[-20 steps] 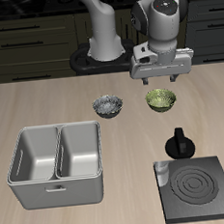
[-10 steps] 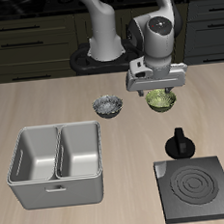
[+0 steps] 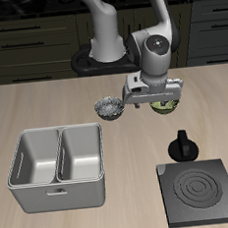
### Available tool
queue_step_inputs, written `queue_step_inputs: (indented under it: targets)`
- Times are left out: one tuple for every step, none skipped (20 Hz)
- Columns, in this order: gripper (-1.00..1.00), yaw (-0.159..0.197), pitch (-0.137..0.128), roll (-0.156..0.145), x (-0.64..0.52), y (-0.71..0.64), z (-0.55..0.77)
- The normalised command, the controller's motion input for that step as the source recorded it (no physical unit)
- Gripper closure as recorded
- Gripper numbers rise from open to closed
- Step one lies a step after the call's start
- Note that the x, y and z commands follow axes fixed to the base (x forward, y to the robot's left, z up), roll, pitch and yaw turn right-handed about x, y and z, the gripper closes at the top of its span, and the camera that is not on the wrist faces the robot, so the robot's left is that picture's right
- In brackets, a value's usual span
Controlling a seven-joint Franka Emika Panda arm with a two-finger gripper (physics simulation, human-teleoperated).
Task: Place the green bowl on the flat stove
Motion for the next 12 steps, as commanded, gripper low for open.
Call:
queue_step_inputs:
  targets:
    - [-1.00, -0.068, 0.155, 0.058, -0.04, -0.08, -0.58]
    - [-1.00, 0.001, 0.012, 0.030, 0.00, 0.10, -0.23]
    - [-1.00, 0.005, 0.030, 0.067, 0.04, 0.08, -0.22]
    - [-1.00, -0.109, 0.126, 0.095, 0.01, 0.00, -0.38]
    - [-1.00, -0.023, 0.067, 0.042, 0.07, 0.05, -0.18]
    - [-1.00, -0.025, 0.036, 0.050, -0.04, 0.05, -0.25]
    - [-1.00, -0.103, 0.081, 0.209, 0.00, 0.17, -0.20]
    - [-1.00, -0.103, 0.081, 0.114, 0.01, 0.07, -0.17]
    - [-1.00, 0.061, -0.041, -0.030, -0.14, 0.11, 0.01]
    - [1.00, -0.009, -0.112, 0.133, -0.06, 0.17, -0.10]
    - [1.00, -0.078, 0.006, 0.070, -0.05, 0.11, 0.00]
    - [1.00, 0.029, -0.095, -0.004, -0.06, 0.00, 0.17]
